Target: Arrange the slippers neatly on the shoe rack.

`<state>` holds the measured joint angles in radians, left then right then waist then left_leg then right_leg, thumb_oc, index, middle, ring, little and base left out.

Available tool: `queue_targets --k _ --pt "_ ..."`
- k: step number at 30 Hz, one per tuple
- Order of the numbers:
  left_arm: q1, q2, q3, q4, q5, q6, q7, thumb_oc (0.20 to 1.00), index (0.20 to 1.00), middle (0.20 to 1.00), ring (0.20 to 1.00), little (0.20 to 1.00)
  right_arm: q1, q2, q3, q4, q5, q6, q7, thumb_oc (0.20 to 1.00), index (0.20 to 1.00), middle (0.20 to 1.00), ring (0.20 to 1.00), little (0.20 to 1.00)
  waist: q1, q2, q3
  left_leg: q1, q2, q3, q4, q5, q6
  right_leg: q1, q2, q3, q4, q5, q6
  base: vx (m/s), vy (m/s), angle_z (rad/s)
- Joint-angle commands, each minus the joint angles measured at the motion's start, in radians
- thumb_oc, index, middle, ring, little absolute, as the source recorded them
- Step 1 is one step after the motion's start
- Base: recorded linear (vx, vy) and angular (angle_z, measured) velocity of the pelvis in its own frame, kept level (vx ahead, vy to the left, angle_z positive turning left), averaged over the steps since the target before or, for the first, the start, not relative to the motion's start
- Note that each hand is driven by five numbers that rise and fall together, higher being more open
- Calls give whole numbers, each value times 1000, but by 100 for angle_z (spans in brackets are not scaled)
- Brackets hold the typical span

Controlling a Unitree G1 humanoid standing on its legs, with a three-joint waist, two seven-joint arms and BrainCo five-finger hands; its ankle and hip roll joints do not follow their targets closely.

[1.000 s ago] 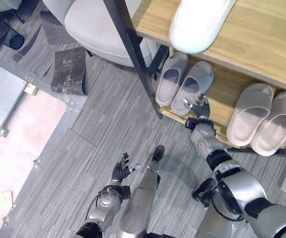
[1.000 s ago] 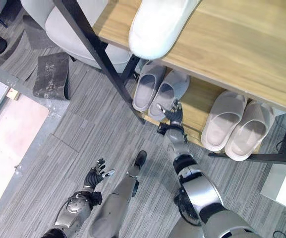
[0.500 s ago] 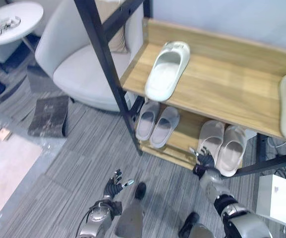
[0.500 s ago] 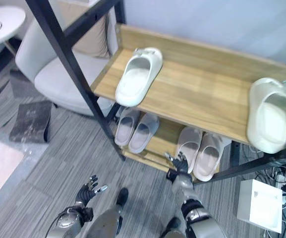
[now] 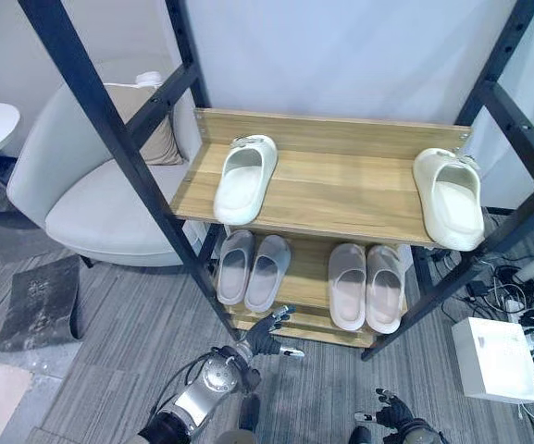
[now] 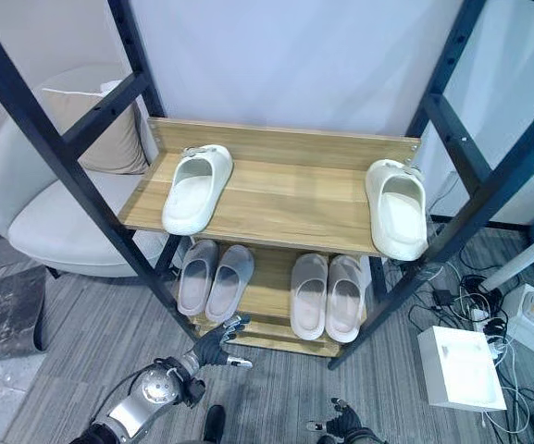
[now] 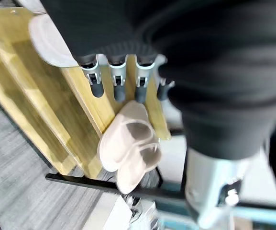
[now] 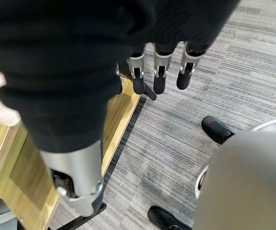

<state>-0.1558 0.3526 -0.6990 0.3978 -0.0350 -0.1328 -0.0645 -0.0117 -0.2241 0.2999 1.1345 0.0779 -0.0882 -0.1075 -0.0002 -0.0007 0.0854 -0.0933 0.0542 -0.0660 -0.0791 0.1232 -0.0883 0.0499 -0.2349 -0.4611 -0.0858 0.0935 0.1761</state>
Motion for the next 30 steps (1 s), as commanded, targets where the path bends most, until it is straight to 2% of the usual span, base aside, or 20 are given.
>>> queue_targets --k 1,2,4,7,9,13,14,16,17,18,20,22,23,25,27,30 --pt "-291 67 -151 -259 212 -114 -82 1000 1000 1000 1000 1000 -77 -35 -35 -32 31 -37 1 1000 1000 1000 1000 1000 -21 -4 29 62 -24 38 13 -110 18 -36 4 -33 40 -15 34 12 5 -16" --pt "-293 69 -152 -262 211 -111 -83 1000 1000 1000 1000 1000 -79 -35 -37 -32 31 -37 2 1000 1000 1000 1000 1000 -21 -5 31 58 -26 38 14 -105 19 -39 2 -33 40 -11 34 16 10 -24" --pt "-345 86 -143 -414 111 -119 -100 1000 1000 1000 1000 1000 -91 -42 -48 -43 49 -37 2 1000 1000 1000 1000 1000 -26 -1 27 59 -31 39 14 -106 20 -37 -2 -34 36 -6 35 11 12 -20" --pt "-370 92 -138 -471 75 -123 -106 1000 1000 1000 1000 1000 -94 -43 -52 -48 55 -40 6 1000 1000 1000 1000 1000 -29 0 26 59 -32 41 14 -106 21 -37 -4 -33 35 -5 35 8 2 -4" --pt "-426 59 -115 -550 -59 -127 -101 1000 1000 1000 1000 1000 -92 -47 -56 -73 72 -39 15 1000 1000 1000 1000 1000 -40 0 20 62 -34 46 15 -109 20 -34 -6 -32 31 -2 36 17 1 -3" --pt "-454 39 -80 -602 -172 -132 -86 1000 1000 1000 1000 1000 -83 -50 -45 -103 72 -36 22 1000 1000 1000 1000 1000 -43 -1 14 66 -35 51 16 -113 20 -31 -6 -28 25 2 36 0 0 0" --pt "-470 41 -36 -631 -198 -137 -54 1000 1000 1000 1000 1000 -69 -48 -44 -120 74 -34 25 1000 1000 1000 1000 1000 -42 -3 10 68 -34 53 17 -115 19 -28 -5 -26 24 2 36 28 -14 -6" --pt "-478 42 -8 -635 -204 -145 -31 1000 1000 1000 1000 1000 -51 -51 -42 -121 73 -37 30 1000 1000 1000 1000 1000 -44 -4 9 71 -35 54 16 -115 19 -27 -4 -26 22 1 36 18 -11 -6" --pt "-492 36 38 -632 -192 -152 13 1000 1000 1000 1000 1000 -47 -44 -46 -110 79 -36 32 1000 1000 1000 1000 1000 -39 -7 5 71 -34 54 16 -115 18 -23 -3 -28 20 0 35 11 -9 -4" --pt "-491 36 40 -634 -191 -151 15 1000 1000 1000 1000 1000 -48 -45 -46 -110 80 -36 32 1000 1000 1000 1000 1000 -40 -6 6 72 -34 54 16 -115 18 -23 -3 -28 20 0 35 0 0 0" --pt "-509 48 121 -620 -129 -162 103 1000 1000 1000 1000 1000 -44 -37 -49 -104 87 -38 31 1000 1000 1000 1000 1000 -34 -8 5 73 -33 51 17 -116 17 -18 -2 -30 18 1 34 0 0 0" --pt "-495 61 173 -640 -116 -161 129 1000 1000 1000 1000 1000 -41 -30 -48 -126 91 -36 26 1000 1000 1000 1000 1000 -26 -9 2 75 -31 51 16 -117 14 -16 -1 -32 16 -1 33 41 -16 -1" --pt "-524 78 236 -590 -18 -157 215 1000 1000 1000 1000 1000 -34 -23 -42 -143 81 -37 25 1000 1000 1000 1000 1000 -23 -9 -2 78 -29 53 16 -118 13 -14 2 -30 15 -2 31 57 -14 0" --pt "-547 91 261 -561 21 -150 252 1000 1000 1000 1000 1000 -31 -23 -41 -149 78 -37 23 1000 1000 1000 1000 1000 -24 -9 -4 80 -29 57 15 -119 13 -14 4 -27 14 -2 31 22 -4 0" --pt "-593 173 339 -469 195 -107 359 1000 1000 1000 1000 1000 -25 -25 -48 -164 71 -39 20 1000 1000 1000 1000 1000 -26 -7 -8 85 -27 67 13 -121 11 -14 7 -19 10 0 31 41 -5 -7" --pt "-602 236 386 -414 272 -91 411 1000 1000 1000 1000 1000 -16 -23 -43 -182 59 -39 22 1000 1000 1000 1000 1000 -29 -5 -7 88 -25 73 11 -122 10 -16 9 -13 9 1 32 22 -1 -5"
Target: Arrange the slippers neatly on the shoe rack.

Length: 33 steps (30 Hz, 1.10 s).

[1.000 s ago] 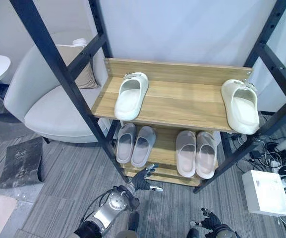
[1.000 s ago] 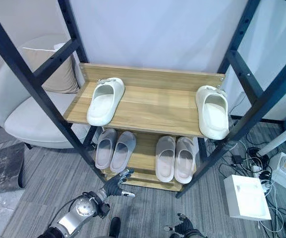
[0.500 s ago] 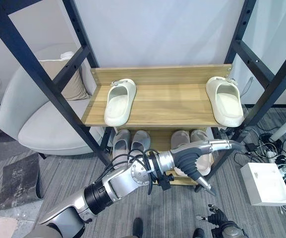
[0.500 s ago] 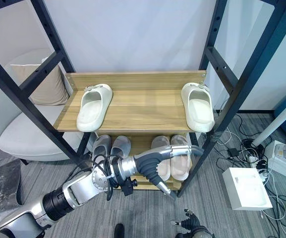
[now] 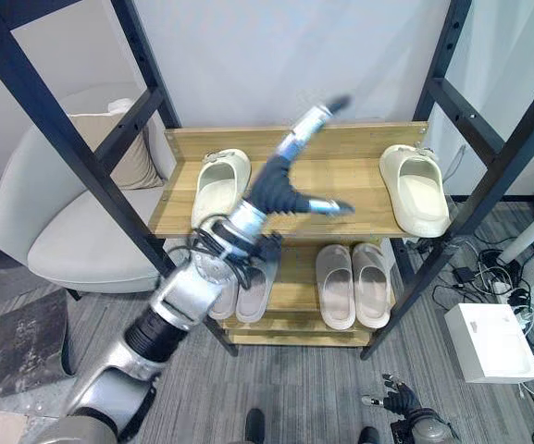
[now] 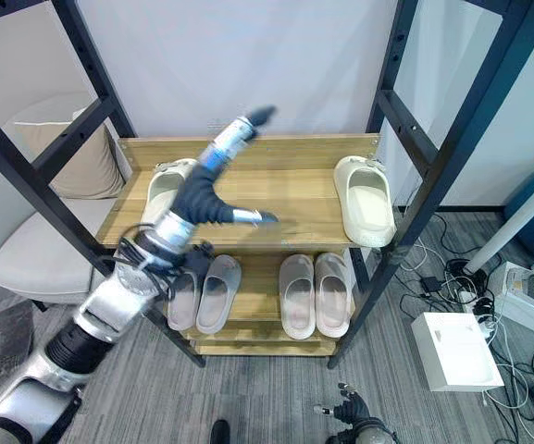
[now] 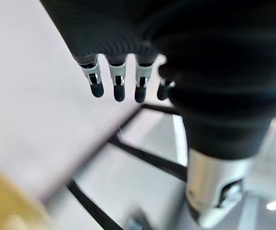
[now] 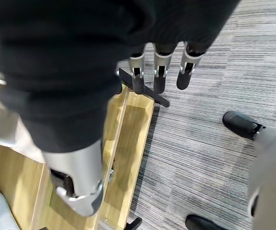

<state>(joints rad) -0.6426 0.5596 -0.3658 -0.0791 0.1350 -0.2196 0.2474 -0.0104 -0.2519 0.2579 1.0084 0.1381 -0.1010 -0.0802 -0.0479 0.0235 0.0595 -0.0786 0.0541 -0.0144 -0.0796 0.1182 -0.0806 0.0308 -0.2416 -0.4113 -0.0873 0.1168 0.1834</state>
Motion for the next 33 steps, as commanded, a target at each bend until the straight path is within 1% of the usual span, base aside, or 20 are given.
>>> queue_targets --k 1,2,3,4,5,6,7,11,12,15,16,17,19,20,23,25,30,32,33 --pt "-112 44 66 78 114 3 111 1000 1000 1000 1000 1000 -12 2 0 -65 -3 -28 -4 1000 1000 1000 1000 1000 17 -29 19 74 -24 23 11 -118 3 1 16 -59 10 -23 24 17 1 -4" --pt "-111 44 66 78 115 2 112 1000 1000 1000 1000 1000 -11 1 1 -66 -3 -27 -4 1000 1000 1000 1000 1000 17 -29 19 74 -24 23 11 -118 3 1 16 -59 10 -23 24 0 0 0" --pt "-108 104 92 109 180 22 144 1000 1000 1000 1000 1000 0 -3 1 -83 -10 -26 0 1000 1000 1000 1000 1000 14 -28 18 76 -24 26 8 -119 3 -2 18 -52 10 -23 24 32 3 -1" --pt "-102 140 112 152 235 51 181 1000 1000 1000 1000 1000 8 -2 4 -101 -14 -28 -1 1000 1000 1000 1000 1000 11 -25 20 77 -23 30 7 -119 3 -4 19 -47 9 -24 24 32 2 -7" --pt "-102 140 112 153 237 50 184 1000 1000 1000 1000 1000 8 -2 5 -102 -14 -27 -1 1000 1000 1000 1000 1000 11 -26 20 77 -23 31 7 -119 3 -5 19 -46 10 -24 24 15 7 -17" --pt "-99 160 121 171 274 68 202 1000 1000 1000 1000 1000 12 -6 1 -110 -9 -29 1 1000 1000 1000 1000 1000 9 -25 22 77 -21 31 6 -119 2 -6 19 -44 9 -24 24 21 3 -22" --pt "-78 191 132 208 349 105 224 1000 1000 1000 1000 1000 21 -2 1 -134 -1 -33 1 1000 1000 1000 1000 1000 5 -25 25 78 -20 36 5 -120 1 -9 22 -39 9 -25 25 29 6 -16" --pt "-63 234 132 279 471 172 242 1000 1000 1000 1000 1000 33 -4 1 -187 11 -42 3 1000 1000 1000 1000 1000 -3 -24 29 80 -18 46 3 -121 0 -17 26 -31 8 -25 25 23 6 -8" --pt "-64 234 131 281 472 172 243 1000 1000 1000 1000 1000 34 -4 1 -188 11 -42 3 1000 1000 1000 1000 1000 -3 -24 29 79 -18 46 4 -121 0 -18 26 -31 8 -25 25 13 7 -4" --pt "-53 254 121 377 553 240 263 1000 1000 1000 1000 1000 39 -4 23 -233 5 -48 4 1000 1000 1000 1000 1000 -13 -26 36 78 -16 55 3 -122 1 -30 29 -14 7 -23 25 29 13 -13" --pt "-54 254 120 379 554 240 264 1000 1000 1000 1000 1000 40 -4 23 -234 5 -48 3 1000 1000 1000 1000 1000 -13 -26 36 77 -16 56 3 -122 1 -31 29 -13 8 -23 25 17 8 -24" --pt "-50 266 114 426 584 270 266 1000 1000 1000 1000 1000 37 -5 29 -247 8 -51 2 1000 1000 1000 1000 1000 -17 -29 41 74 -16 60 3 -122 1 -38 31 -7 8 -22 25 9 9 -16" --pt "-53 269 106 476 598 291 264 1000 1000 1000 1000 1000 39 -4 32 -254 5 -51 -1 1000 1000 1000 1000 1000 -21 -30 44 72 -16 62 3 -122 2 -44 31 -2 9 -22 24 12 13 -8" --pt "-63 273 90 517 615 311 256 1000 1000 1000 1000 1000 43 -10 28 -266 10 -52 -3 1000 1000 1000 1000 1000 -27 -32 50 68 -15 65 2 -121 3 -51 32 1 9 -19 25 12 10 -9" --pt "-86 276 69 551 633 326 252 1000 1000 1000 1000 1000 47 -11 30 -267 12 -52 -4 1000 1000 1000 1000 1000 -32 -34 55 64 -16 67 2 -120 4 -58 34 5 9 -18 26 7 6 -10" --pt "-116 274 39 613 651 350 254 1000 1000 1000 1000 1000 46 -8 37 -265 12 -52 -12 1000 1000 1000 1000 1000 -41 -34 63 59 -16 72 2 -120 5 -68 35 12 9 -15 26 -6 11 -8" --pt "-168 251 12 701 627 376 257 1000 1000 1000 1000 1000 45 -7 33 -283 26 -54 -23 1000 1000 1000 1000 1000 -50 -38 75 50 -16 78 3 -119 7 -84 34 24 9 -11 26 0 0 0" --pt "-224 241 -9 751 611 397 258 1000 1000 1000 1000 1000 43 -8 31 -292 35 -55 -33 1000 1000 1000 1000 1000 -61 -37 86 41 -17 85 3 -118 8 -99 34 32 9 -5 27 0 0 0" --pt "-228 241 -12 754 610 397 260 1000 1000 1000 1000 1000 42 -7 30 -292 35 -55 -33 1000 1000 1000 1000 1000 -60 -38 86 40 -17 85 4 -118 9 -100 34 32 10 -5 28 0 0 0"
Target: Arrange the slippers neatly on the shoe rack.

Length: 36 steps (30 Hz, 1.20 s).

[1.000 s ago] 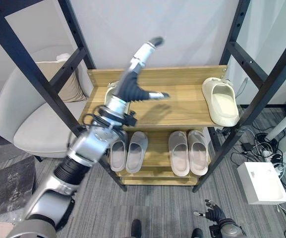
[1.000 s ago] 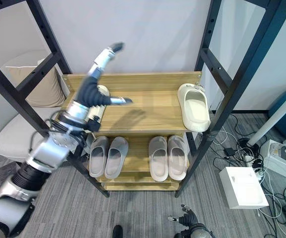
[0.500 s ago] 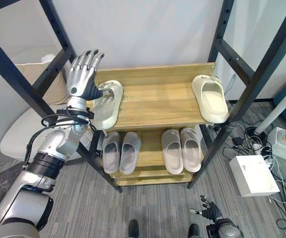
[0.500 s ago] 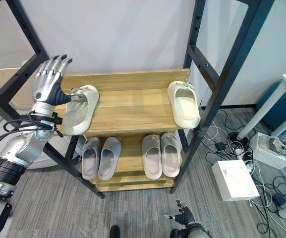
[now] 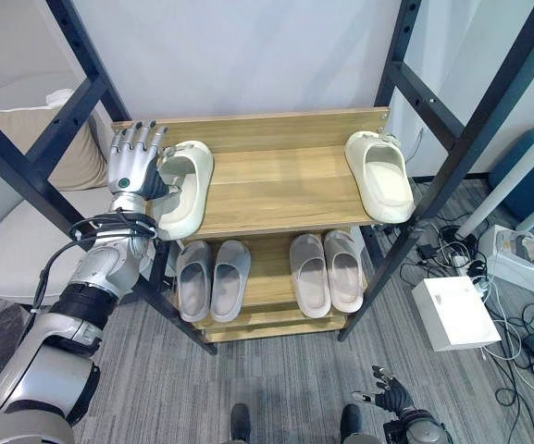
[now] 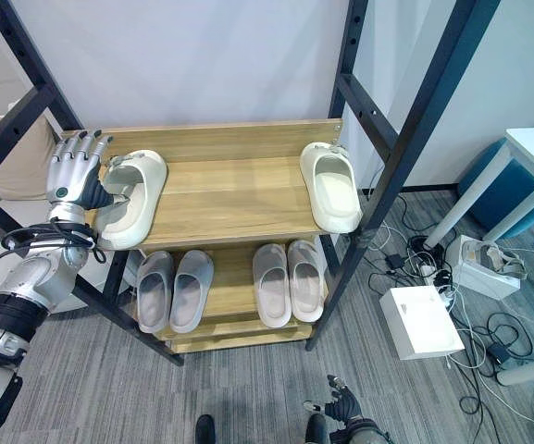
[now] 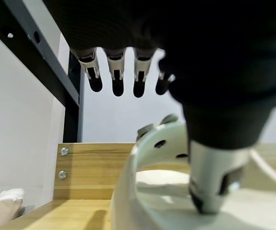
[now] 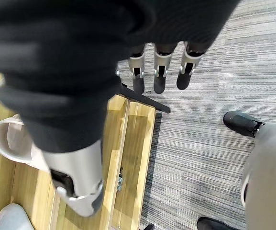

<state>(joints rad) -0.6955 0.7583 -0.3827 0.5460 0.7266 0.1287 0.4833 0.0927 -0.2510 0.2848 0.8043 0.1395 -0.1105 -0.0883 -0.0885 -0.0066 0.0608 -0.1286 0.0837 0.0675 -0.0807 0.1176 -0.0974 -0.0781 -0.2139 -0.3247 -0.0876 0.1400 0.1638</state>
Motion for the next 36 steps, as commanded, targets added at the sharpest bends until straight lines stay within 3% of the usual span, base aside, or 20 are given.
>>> queue_targets --k 1,2,3,4,5,9,25,36 --pt "-193 40 -2 147 11 52 28 1000 1000 1000 1000 1000 -63 -6 2 -89 36 -44 -26 1000 1000 1000 1000 1000 -22 -8 88 88 -47 7 5 -117 26 4 6 -51 10 -26 47 -23 19 -4" --pt "-230 42 -21 188 -7 56 33 1000 1000 1000 1000 1000 -68 -6 5 -91 43 -45 -31 1000 1000 1000 1000 1000 -31 -6 95 84 -47 15 7 -117 27 -9 8 -41 11 -21 48 -28 29 -9" --pt "-249 57 -31 195 -16 56 30 564 564 564 564 564 -70 -6 7 -90 46 -46 -31 1000 1000 1000 1000 1000 -35 -4 98 83 -47 20 7 -117 29 -15 8 -35 12 -19 49 -20 24 -13" --pt "-251 57 -33 197 -17 56 31 460 460 460 460 460 -71 -4 7 -90 46 -46 -32 1000 1000 1000 1000 1000 -33 -5 99 83 -47 21 7 -117 29 -16 8 -33 12 -18 49 -13 26 -24" --pt "-276 72 -55 228 -31 53 27 200 200 200 200 200 -77 -1 12 -87 46 -46 -36 1000 1000 1000 1000 1000 -37 -5 104 82 -47 30 9 -118 30 -26 9 -22 14 -15 50 -7 18 -30" --pt "-304 95 -74 250 -39 53 15 200 200 200 200 200 -80 -2 7 -90 52 -45 -37 1000 1000 1000 1000 1000 -40 -4 115 77 -48 34 11 -117 31 -37 8 -17 19 -15 51 -8 6 -20" --pt "-312 12 -97 223 -38 52 14 200 200 200 200 200 -84 9 37 -127 76 -52 -30 1000 1000 1000 1000 1000 -51 -6 134 74 -40 34 11 -119 30 -43 12 -15 23 -25 46 0 -1 -1" --pt "-320 -71 -70 -82 -34 -15 1 200 200 200 200 200 -93 8 36 -118 75 -36 -16 1000 1000 1000 1000 1000 -47 9 112 89 -36 26 8 -123 26 -14 17 -30 11 -37 41 9 -18 4"
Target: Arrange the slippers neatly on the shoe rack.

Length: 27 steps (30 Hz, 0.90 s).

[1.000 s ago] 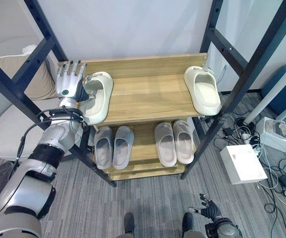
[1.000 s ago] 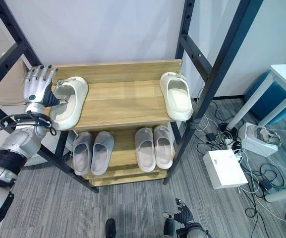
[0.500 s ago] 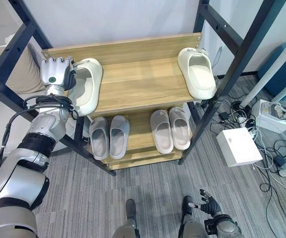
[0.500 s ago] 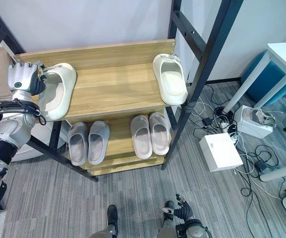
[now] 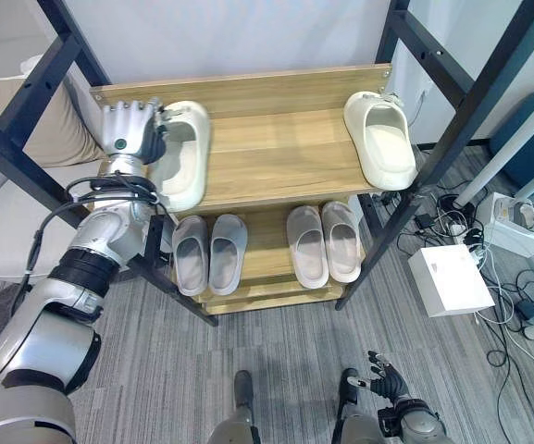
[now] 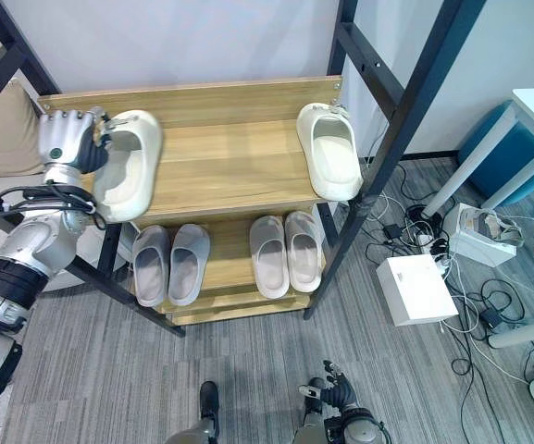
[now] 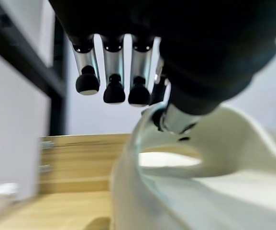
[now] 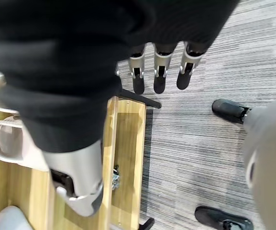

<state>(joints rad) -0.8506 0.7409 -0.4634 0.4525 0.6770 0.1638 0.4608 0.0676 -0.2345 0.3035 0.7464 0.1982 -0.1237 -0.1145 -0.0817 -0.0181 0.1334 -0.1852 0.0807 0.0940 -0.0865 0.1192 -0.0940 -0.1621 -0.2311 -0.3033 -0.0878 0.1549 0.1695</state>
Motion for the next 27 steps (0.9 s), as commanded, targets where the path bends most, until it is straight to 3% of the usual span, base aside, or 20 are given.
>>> queue_targets --k 1,11,21,22,23,24,27 --pt "-170 -63 5 18 16 -51 22 200 200 200 200 200 -72 -10 18 -58 17 -21 9 1000 1000 1000 1000 1000 -54 22 36 148 -33 1 13 -125 22 72 35 -51 10 -53 35 14 -21 -13" --pt "-295 -155 -89 108 -6 -50 25 200 200 200 200 200 -91 -27 8 -43 34 -20 -15 1000 1000 1000 1000 1000 -88 45 24 163 -27 32 10 -125 21 68 43 -27 8 -53 33 12 -17 -14" --pt "-356 -182 -138 221 -48 -37 19 213 213 213 213 213 -81 -31 -5 -34 32 -22 -32 1000 1000 1000 1000 1000 -121 53 24 179 -11 82 7 -128 17 46 59 12 9 -51 35 30 -24 -18" --pt "-350 -183 -141 227 -49 -38 7 925 925 925 925 925 -77 -30 -7 -34 31 -21 -33 1000 1000 1000 1000 1000 -120 54 22 182 -11 81 7 -129 17 50 61 13 10 -53 34 24 -16 -7" --pt "-350 -184 -141 227 -49 -38 6 925 925 925 925 925 -77 -30 -7 -34 31 -21 -33 1000 1000 1000 1000 1000 -120 54 22 183 -11 81 7 -129 17 51 61 13 10 -53 34 32 -23 -2" --pt "-345 -185 -141 227 -46 -37 1 1000 1000 1000 1000 1000 -74 -28 -9 -35 31 -21 -33 1000 1000 1000 1000 1000 -119 54 21 184 -11 79 7 -130 17 53 62 12 9 -55 34 0 0 0" --pt "-331 -190 -142 248 -54 -38 -22 1000 1000 1000 1000 1000 -68 -27 -10 -34 34 -22 -29 1000 1000 1000 1000 1000 -117 56 17 187 -10 71 6 -129 17 63 61 3 8 -60 33 7 -12 -2"
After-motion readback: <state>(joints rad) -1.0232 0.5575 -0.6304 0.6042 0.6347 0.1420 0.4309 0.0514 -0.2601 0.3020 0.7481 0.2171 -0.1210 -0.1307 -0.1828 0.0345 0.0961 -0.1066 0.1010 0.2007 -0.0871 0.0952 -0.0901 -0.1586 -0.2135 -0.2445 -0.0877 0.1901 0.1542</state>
